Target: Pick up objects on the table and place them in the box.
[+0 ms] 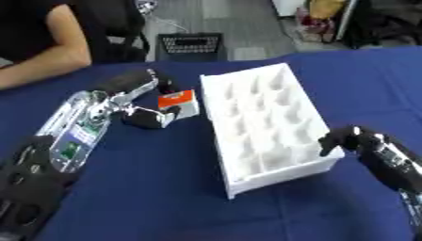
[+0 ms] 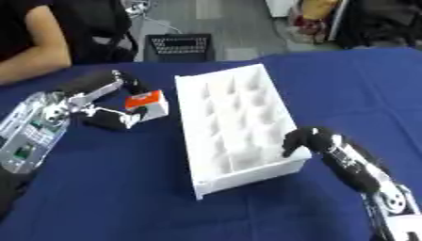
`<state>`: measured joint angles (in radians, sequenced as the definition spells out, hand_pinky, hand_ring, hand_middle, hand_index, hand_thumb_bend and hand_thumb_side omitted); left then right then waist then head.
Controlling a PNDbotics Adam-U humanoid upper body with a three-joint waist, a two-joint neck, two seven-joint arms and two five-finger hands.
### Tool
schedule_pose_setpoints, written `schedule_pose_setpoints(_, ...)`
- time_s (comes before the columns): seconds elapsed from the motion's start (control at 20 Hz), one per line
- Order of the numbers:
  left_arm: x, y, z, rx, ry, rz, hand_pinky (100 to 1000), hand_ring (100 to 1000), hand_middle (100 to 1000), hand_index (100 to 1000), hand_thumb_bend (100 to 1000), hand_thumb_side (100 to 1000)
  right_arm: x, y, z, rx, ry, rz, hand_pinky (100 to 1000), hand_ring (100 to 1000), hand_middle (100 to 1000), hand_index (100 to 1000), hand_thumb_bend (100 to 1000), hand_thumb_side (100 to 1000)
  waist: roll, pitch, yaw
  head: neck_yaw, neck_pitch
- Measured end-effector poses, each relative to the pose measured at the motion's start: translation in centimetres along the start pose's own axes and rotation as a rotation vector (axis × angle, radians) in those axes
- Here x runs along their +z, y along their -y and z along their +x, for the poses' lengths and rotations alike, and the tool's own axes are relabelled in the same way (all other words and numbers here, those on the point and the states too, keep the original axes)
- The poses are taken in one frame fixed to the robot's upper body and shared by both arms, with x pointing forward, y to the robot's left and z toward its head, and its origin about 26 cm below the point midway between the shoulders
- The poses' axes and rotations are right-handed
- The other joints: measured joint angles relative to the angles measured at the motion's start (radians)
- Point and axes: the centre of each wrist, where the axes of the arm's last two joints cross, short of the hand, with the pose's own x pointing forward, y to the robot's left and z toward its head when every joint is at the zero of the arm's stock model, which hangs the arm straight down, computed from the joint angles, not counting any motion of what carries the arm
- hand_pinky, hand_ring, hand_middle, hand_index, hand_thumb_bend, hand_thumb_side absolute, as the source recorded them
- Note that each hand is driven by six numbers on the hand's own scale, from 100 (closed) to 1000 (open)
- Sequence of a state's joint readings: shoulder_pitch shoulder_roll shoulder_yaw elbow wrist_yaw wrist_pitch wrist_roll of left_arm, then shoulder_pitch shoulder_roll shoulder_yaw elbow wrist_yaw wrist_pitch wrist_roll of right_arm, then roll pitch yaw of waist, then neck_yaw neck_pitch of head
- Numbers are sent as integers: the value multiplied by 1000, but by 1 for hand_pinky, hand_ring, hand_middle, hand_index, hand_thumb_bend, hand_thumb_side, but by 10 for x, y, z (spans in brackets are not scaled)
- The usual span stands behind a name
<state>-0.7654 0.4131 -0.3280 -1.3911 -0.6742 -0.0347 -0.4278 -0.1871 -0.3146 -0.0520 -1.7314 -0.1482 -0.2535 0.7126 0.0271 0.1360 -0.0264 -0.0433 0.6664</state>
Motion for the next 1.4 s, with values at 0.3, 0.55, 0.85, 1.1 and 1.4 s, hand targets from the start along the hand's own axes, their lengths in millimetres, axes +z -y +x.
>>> schedule_pose_setpoints(0.3,-23,6,29,-6,100,-28,851,754,601,705,226,287,-1,-2,-1,-7,1,9,860,619,635,789,100,975,2,0,-12,1,-10)
schedule_pose_setpoints(0.55,-39,16,45,-18,153,-64,849,755,616,714,355,341,-2,-3,-1,-10,3,13,860,619,636,789,100,976,3,0,-16,5,-16)
schedule_pose_setpoints(0.85,-48,29,52,-84,182,-82,842,821,818,878,901,644,-2,-3,-2,-13,1,17,860,619,636,789,100,976,3,0,-20,11,-17)
schedule_pose_setpoints(1.1,-50,29,56,-175,196,-12,847,841,850,902,920,769,-2,-4,-2,-15,0,18,860,619,636,789,100,975,3,0,-20,14,-18)
schedule_pose_setpoints(1.4,-50,30,58,-200,211,52,848,840,847,902,923,704,-2,-4,-2,-16,0,20,860,620,636,789,100,976,3,0,-20,17,-25)
